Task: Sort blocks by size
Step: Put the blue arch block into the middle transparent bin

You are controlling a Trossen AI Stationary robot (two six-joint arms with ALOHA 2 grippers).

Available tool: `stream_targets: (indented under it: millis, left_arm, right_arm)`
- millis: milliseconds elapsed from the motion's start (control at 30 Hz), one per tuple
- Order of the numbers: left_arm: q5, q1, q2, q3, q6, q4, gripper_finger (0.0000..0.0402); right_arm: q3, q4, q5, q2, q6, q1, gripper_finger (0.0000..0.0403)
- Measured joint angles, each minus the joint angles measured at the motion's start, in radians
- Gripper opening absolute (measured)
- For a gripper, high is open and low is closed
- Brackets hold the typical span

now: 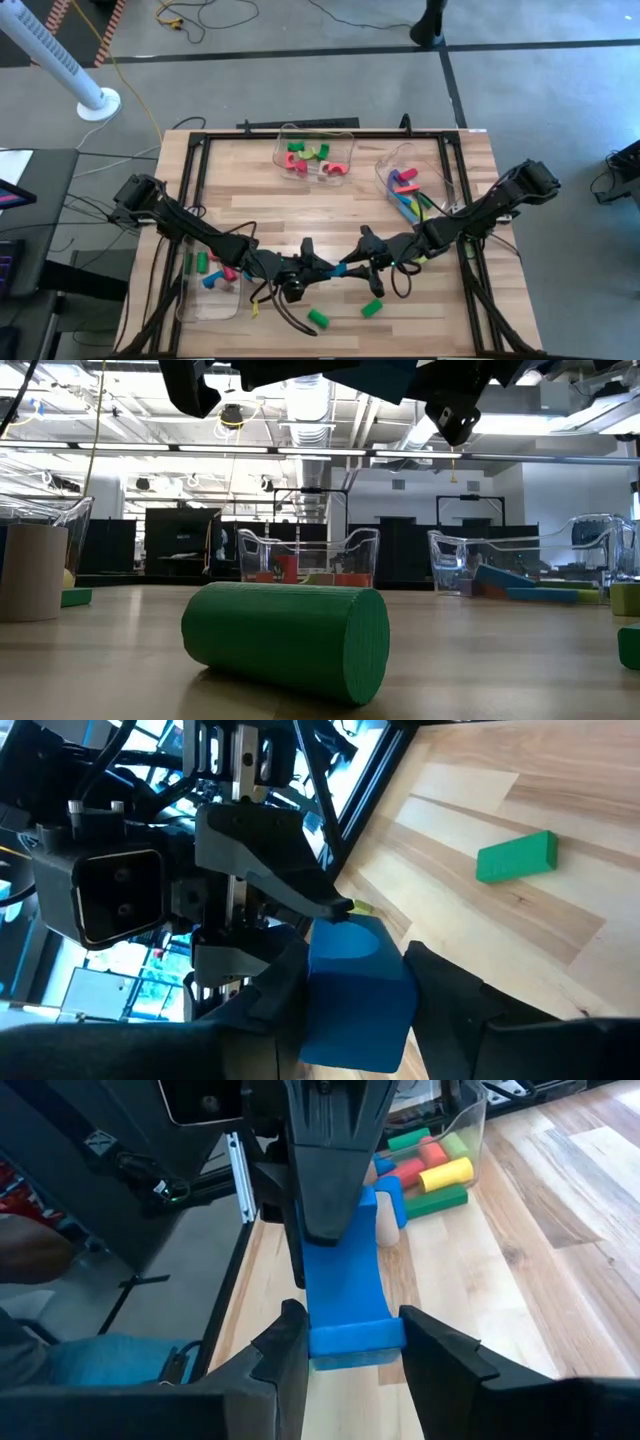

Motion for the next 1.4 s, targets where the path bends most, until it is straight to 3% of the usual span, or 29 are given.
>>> stream_targets:
  millis: [167,500,733,900,1167,1400]
  left_arm:
    - [0.0,0.0,0.0,0.0,-0.011,-0.001,0.0136]
    - [-0.003,0.001,0.0,0.0,-0.05,-0.026,0.0136]
    - [-0.021,0.001,0.0,0.0,-0.114,-0.07,0.0136]
    - [-0.081,0.011,0.0,0.0,-0.112,-0.082,0.0136]
    - [-0.087,0.128,0.0,0.0,-0.169,-0.113,0.0136]
    - [-0.024,0.295,-0.025,0.002,-0.185,-0.1,0.0136]
  right_arm:
    - [0.0,-0.006,0.0,0.0,-0.006,0.0,0.0176]
    - [0.0,-0.044,0.0,0.0,-0.042,0.002,0.0257]
    - [0.0,-0.071,0.013,-0.023,-0.104,-0.003,0.0265]
    - [0.0,-0.214,0.087,-0.083,-0.104,-0.016,0.0265]
    - [0.0,-0.458,0.215,-0.156,0.003,0.008,0.0265]
    - [0.0,-0.608,0.296,-0.167,0.071,0.051,0.0265]
